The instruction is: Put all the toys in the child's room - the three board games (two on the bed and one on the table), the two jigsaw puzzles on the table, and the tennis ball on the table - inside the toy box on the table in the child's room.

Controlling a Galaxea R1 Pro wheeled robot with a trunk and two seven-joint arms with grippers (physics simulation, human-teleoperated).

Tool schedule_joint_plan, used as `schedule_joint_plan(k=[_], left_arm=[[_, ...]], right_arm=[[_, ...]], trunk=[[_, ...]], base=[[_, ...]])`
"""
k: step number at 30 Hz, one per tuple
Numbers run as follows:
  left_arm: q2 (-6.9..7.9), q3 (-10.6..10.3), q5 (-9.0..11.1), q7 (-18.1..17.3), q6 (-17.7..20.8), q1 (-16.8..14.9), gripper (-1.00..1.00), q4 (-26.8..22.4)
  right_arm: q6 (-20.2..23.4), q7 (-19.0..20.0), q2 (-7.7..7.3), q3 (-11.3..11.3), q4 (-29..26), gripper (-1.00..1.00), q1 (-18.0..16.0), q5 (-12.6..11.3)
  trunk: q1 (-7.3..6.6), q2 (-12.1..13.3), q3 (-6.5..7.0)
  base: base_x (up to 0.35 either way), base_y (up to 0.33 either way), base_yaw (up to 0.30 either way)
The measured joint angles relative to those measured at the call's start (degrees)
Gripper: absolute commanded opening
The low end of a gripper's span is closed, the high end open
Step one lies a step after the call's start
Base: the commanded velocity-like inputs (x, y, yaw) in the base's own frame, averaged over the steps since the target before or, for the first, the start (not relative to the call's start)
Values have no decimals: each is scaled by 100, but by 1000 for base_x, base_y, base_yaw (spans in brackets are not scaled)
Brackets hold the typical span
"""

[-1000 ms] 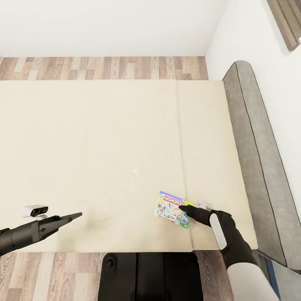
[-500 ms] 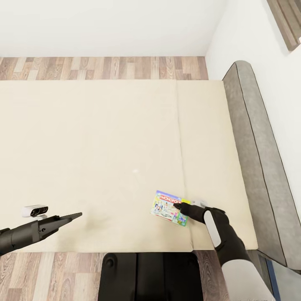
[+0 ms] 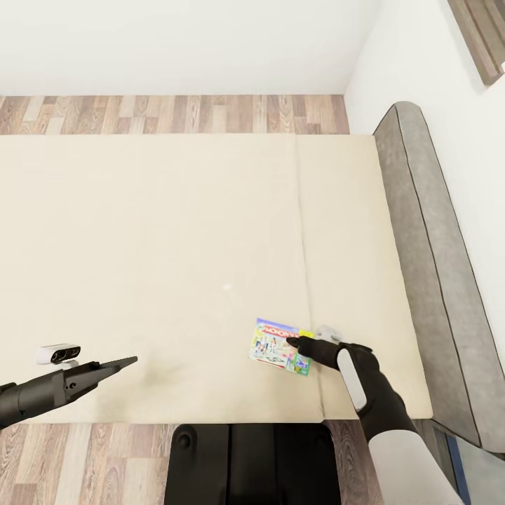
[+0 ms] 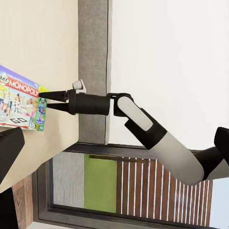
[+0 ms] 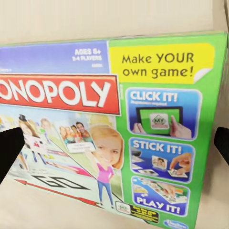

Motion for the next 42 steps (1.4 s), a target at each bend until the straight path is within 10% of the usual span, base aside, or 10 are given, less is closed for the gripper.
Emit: schedule_joint_plan(k=[42], left_arm=[[3,9,-7,0,0,0,100,0]], right_arm=[[-53,-17,317,247,79,100,-221,75]], trunk=[[0,0,0]], base=[[0,0,0]])
